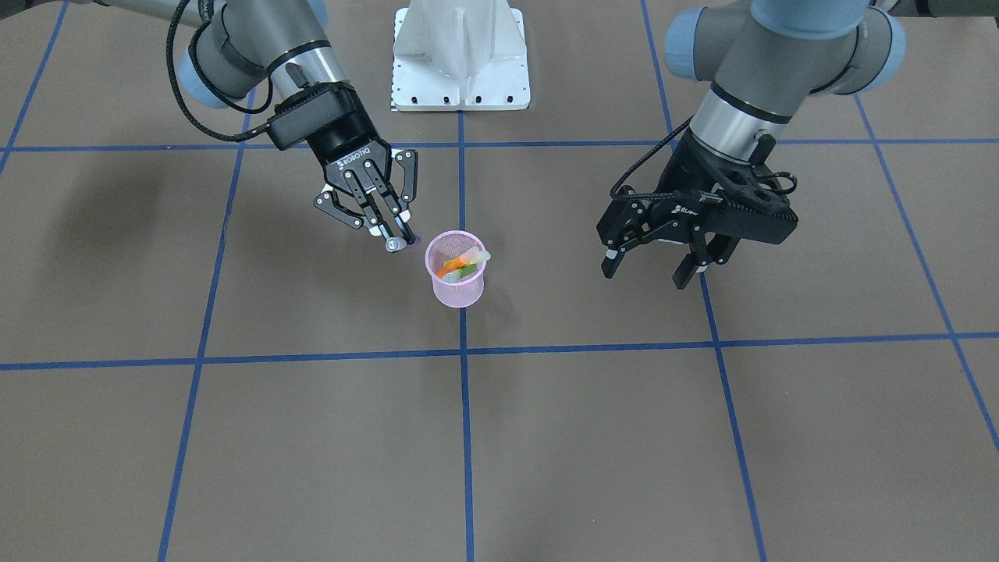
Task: Collect pens into pen holder
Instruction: 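Lower the purple marker into the pink cup with the right gripper and release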
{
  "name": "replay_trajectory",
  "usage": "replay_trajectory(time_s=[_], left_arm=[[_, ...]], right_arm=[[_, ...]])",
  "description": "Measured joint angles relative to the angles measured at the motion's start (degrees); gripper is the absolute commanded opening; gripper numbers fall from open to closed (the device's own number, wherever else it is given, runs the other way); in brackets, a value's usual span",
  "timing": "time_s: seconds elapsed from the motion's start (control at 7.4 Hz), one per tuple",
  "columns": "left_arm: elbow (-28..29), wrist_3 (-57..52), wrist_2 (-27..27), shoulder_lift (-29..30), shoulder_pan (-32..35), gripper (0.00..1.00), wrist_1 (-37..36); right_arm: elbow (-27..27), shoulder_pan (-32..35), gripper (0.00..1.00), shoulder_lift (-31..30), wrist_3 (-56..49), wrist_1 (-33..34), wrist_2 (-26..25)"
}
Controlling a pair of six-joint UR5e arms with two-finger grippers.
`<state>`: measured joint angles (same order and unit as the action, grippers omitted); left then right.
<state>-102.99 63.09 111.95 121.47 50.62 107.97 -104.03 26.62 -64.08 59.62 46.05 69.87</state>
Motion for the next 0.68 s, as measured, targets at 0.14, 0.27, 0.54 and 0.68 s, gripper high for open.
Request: replay_trajectory(time_s=[0.14, 0.27, 0.54, 0.68], left_arm=[[0.1, -0.2, -0.1, -0.3, 0.0, 0.99, 0.1], [0.2, -0.5, -0.1, -0.4, 0.0, 0.99, 0.2], [0.4, -0.7, -0.2, -0.4, 0.0, 0.99, 0.2], [0.5, -0.7, -0.2, -0.4, 0.0, 0.99, 0.2]], right_arm=[[1.0, -0.7, 0.0, 0.8, 0.0, 0.0, -0.9], [1.9, -1.2, 0.0, 1.5, 0.0, 0.0, -1.2], [3.4, -1.9, 0.0, 2.4, 0.0, 0.0, -1.3], [4.2, -2.3, 0.0, 2.5, 0.0, 0.0, -1.4]])
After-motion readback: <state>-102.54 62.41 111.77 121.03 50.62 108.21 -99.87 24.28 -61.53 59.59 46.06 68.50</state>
